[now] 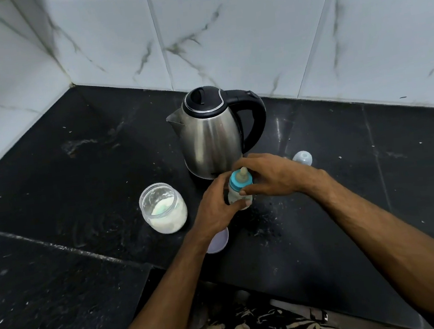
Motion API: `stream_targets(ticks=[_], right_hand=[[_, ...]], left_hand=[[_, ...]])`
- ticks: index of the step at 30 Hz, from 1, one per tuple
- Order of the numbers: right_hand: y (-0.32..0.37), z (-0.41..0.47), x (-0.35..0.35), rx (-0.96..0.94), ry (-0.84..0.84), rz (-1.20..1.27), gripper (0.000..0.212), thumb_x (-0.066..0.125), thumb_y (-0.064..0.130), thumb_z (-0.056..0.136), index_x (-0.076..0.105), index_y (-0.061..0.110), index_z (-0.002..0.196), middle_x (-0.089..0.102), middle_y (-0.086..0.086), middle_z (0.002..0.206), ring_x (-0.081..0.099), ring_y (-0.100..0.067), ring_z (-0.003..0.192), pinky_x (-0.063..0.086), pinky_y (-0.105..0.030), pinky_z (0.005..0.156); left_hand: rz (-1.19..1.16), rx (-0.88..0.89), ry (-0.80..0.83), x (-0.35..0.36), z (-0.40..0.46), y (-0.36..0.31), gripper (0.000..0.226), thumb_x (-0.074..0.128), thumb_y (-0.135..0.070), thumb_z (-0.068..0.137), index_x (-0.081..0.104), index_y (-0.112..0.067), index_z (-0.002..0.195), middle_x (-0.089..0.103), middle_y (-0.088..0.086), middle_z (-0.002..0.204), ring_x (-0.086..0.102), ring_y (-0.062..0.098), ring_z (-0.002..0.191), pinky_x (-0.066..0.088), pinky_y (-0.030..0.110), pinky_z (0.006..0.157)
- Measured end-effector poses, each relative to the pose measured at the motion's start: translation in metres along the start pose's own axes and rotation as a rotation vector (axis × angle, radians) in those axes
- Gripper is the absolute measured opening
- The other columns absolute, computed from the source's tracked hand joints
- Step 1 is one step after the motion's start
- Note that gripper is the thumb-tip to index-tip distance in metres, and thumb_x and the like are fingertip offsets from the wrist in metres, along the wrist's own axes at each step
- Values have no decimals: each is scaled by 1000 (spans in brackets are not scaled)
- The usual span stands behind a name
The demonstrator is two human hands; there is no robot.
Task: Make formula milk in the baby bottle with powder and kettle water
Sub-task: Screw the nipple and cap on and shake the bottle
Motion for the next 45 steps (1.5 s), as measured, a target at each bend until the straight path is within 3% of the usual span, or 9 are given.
stream_targets(ticks=[7,11,13,17,24,27,31,36,45], right_hand=[[6,1,-12,-52,59,-16,49,71,30,89,52,21,134,56,1,117,54,-12,102,46,-29,94],[12,2,-37,-97,-52,16,42,72,38,87,59,17,120,64,3,107,58,-10,92,51,-30,85],[10,4,-42,-59,-54,-29,42,72,46,85,60,17,113,66,3,100,61,-12,86,54,-36,80],[10,6,-30,-51,-23,-87,39,70,53,81,58,23,103,63,9,90,59,-8,79,53,-33,74],[3,13,-11,-29,3,-149,42,72,58,79,54,27,101,63,9,95,59,-10,82,52,-29,74],[-2,12,-9,-1,-20,-165,52,71,64,76,56,26,108,62,10,98,61,-11,86,53,-29,75],[-2,7,-8,-19,-16,-152,73,75,59,74,43,33,135,50,13,112,57,-8,97,50,-27,83],[1,8,-9,-58,20,-56,45,78,40,80,57,24,117,58,7,107,56,-10,94,53,-35,87],[2,12,-14,-30,-13,-85,47,80,48,76,61,18,107,63,4,98,58,-12,85,51,-31,78]], left_hand=[[-33,-16,-20,7,2,6,61,84,-26,77,55,-23,131,67,-5,123,64,8,113,53,40,100],[-14,0,-25,6,3,7,59,84,-25,77,57,-19,129,68,-4,121,64,11,113,53,42,100],[-16,-1,-35,6,3,7,58,84,-26,77,58,-20,128,68,-5,121,64,9,113,52,41,100],[-41,-1,-41,7,2,9,60,84,-28,76,57,-20,129,68,-5,122,64,9,113,53,41,100],[-33,-14,-18,8,2,12,67,83,-31,76,53,-23,135,66,-8,126,61,7,117,51,39,103],[-29,-12,-16,8,3,12,69,83,-30,77,51,-21,138,65,-5,129,60,9,119,50,39,104],[-21,-3,-30,8,3,11,68,82,-31,78,51,-21,138,65,-4,130,60,10,121,50,39,105],[-48,-8,-23,9,3,14,67,83,-28,77,53,-19,137,66,-4,128,62,10,118,51,41,103],[-39,-7,-23,9,3,15,65,83,-29,78,53,-20,135,66,-5,127,62,9,117,51,39,103]])
Point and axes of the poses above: each hand's wrist, its own z-axis towards the middle knuckle, its own x-axis out of the palm, y = z × x, the point moved 7 cm from there along z, towards the middle knuckle
